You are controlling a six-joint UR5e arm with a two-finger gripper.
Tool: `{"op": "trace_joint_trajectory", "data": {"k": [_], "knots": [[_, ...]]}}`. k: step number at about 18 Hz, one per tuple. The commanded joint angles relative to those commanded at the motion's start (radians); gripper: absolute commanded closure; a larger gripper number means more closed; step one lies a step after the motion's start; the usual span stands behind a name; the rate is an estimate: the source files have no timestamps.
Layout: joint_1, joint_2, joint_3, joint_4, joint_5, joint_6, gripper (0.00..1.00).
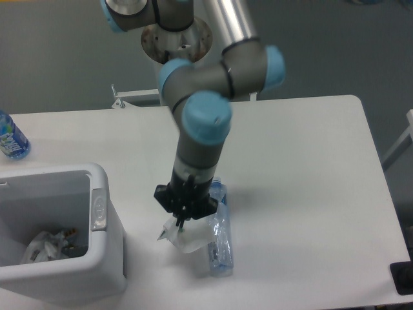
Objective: Place the trash in the trash can
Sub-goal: 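Lift the tissue and carry it over the white trash bin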
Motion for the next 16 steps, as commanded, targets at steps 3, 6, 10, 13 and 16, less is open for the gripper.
{"op": "trace_joint_trajectory", "data": {"k": [3,6,10,13,16], "knots": [[0.032,0.003,0.106,0.005,-0.045,-0.098,1.00],[0.057,-0.009,0.196,0.008,-0.115,-0.189,1.00],[0.051,0.005,0.204,0.034,-0.128,-0.313,1.00],[0.019,0.028,0.194,0.034,-0.146,-0.358,1.00],[-0.046,0.034,0.190,0.034,-0.146,-0.391,1.00]]}}
